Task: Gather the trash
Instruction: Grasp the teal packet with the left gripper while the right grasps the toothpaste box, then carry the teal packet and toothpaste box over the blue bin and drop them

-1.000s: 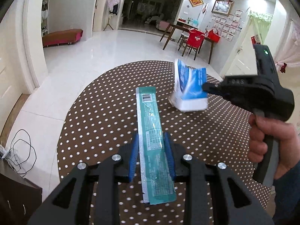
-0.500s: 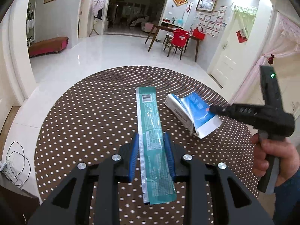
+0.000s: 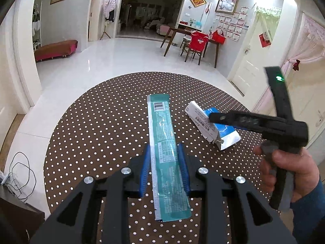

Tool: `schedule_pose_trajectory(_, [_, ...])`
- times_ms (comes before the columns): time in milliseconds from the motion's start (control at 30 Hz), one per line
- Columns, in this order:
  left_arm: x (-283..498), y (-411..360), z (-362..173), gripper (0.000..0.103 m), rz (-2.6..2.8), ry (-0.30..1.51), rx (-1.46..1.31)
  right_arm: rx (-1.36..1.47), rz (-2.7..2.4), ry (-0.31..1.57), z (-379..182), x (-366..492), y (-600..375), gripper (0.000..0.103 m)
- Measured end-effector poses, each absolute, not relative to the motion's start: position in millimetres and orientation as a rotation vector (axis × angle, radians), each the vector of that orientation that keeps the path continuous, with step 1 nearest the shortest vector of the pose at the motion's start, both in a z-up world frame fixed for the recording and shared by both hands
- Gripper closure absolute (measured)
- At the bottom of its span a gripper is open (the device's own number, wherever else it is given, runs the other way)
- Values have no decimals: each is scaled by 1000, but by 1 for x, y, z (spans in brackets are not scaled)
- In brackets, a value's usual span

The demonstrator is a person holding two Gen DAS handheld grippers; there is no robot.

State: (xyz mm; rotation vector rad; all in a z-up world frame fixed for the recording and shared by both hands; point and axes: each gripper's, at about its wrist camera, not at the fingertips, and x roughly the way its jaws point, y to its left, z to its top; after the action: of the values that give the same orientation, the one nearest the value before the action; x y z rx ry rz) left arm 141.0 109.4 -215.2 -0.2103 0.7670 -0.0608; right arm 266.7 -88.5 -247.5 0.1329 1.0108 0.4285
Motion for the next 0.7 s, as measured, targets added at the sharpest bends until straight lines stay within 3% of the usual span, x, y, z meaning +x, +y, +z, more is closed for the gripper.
schedule_pose_trajectory(67, [141,109,-215,76,-62,767,-209,68,413,1028,-251,271,-75,21])
schedule_pose_trajectory(100, [140,109,-214,76,-62,767,-207,21,402,1024,-254,272,-68,24])
schedule_pose_trajectory(133, [140,105,-211,76,-62,767,-207,-21,393,1015,-254,275,-62,33])
schedule_pose_trajectory(233, [140,103,-209,76,-67,761,-198,-20,406,1003,-255,272,-63,37])
schedule_pose_trajectory(700, [167,14,-180,76,-217,720,-104,299,343,806,-196,215,-256,37])
